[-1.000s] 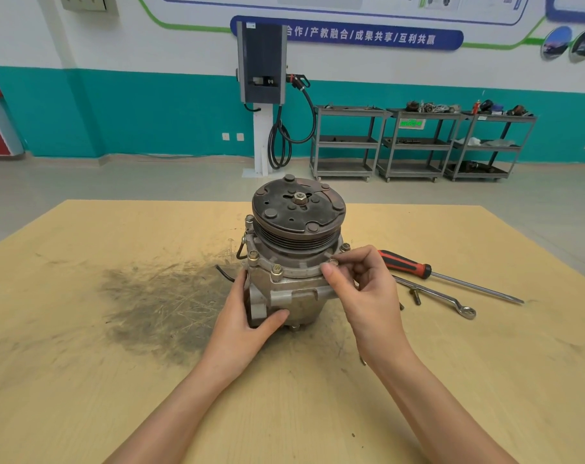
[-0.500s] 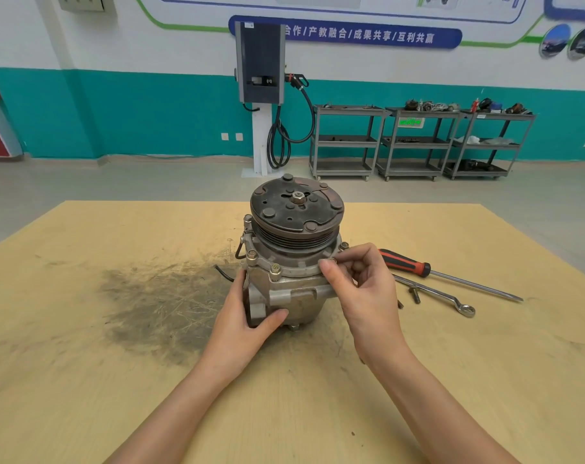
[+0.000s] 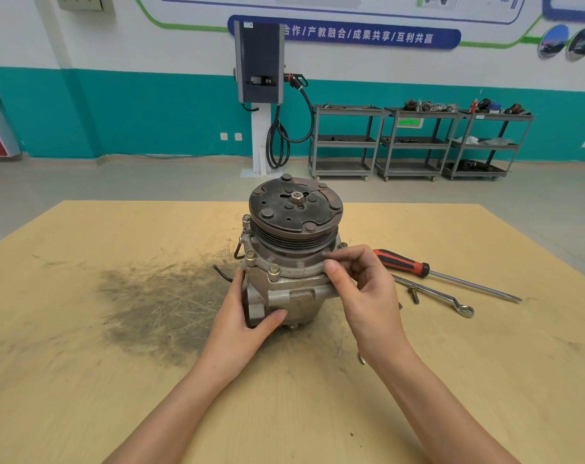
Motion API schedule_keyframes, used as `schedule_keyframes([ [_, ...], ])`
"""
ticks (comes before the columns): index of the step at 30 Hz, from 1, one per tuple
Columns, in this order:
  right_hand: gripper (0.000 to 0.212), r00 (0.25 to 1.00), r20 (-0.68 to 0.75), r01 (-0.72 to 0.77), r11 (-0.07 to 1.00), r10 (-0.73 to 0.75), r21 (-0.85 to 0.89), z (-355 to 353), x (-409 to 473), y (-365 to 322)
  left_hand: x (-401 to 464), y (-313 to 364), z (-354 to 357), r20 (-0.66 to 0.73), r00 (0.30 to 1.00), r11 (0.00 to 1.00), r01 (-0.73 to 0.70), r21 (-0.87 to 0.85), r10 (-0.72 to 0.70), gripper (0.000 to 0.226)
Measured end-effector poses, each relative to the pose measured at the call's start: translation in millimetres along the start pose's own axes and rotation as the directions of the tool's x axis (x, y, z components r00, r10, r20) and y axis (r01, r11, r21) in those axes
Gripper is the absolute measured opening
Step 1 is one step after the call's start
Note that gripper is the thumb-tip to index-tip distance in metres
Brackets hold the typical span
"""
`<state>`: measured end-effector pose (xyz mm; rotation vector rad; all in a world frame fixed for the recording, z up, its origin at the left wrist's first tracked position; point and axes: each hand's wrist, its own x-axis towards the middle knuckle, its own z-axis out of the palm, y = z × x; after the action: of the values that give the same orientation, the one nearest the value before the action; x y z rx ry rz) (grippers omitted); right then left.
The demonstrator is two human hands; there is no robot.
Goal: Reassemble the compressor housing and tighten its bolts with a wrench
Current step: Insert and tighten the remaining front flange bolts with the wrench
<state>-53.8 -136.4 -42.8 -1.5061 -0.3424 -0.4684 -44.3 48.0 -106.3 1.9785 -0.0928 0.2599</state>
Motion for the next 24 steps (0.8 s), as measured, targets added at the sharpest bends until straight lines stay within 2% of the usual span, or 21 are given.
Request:
schedule_keyframes([
  [10, 0.013, 0.999, -0.019, -0.026, 0.999, 0.025, -0.041, 1, 3, -3, -1, 3, -1, -0.007, 1.0, 1.0, 0.003, -0.002, -0.003, 0.089],
  [14, 0.013, 0.998, -0.048, -0.029, 0.998, 0.027, -0.049, 2, 3, -3, -1, 2, 0, -0.008, 1.0, 1.0, 0.004, -0.005, -0.004, 0.086],
  [18, 0.01, 1.0, -0.009, -0.014, 1.0, 0.013, -0.018, -1, 2, -3, 1, -1, 1, -0.015, 1.0, 1.0, 0.022, -0.017, -0.022, 0.081],
  [21, 0.005, 0.99, -0.131, -0.037, 0.994, 0.05, 0.106, -18, 9, -3, 1, -1, 1, -0.009, 0.999, 0.999, 0.034, -0.014, -0.034, 0.087],
  [22, 0.003, 0.977, -0.198, -0.057, 0.994, 0.074, 0.091, -27, 12, -2, 0, -1, 1, -0.002, 0.999, 0.999, 0.04, -0.012, -0.04, 0.088],
  [24, 0.007, 0.956, -0.278, -0.128, 0.987, 0.098, -0.094, -44, 20, 2, 1, 0, 0, 0.009, 0.999, 0.999, 0.043, -0.01, -0.042, 0.088],
])
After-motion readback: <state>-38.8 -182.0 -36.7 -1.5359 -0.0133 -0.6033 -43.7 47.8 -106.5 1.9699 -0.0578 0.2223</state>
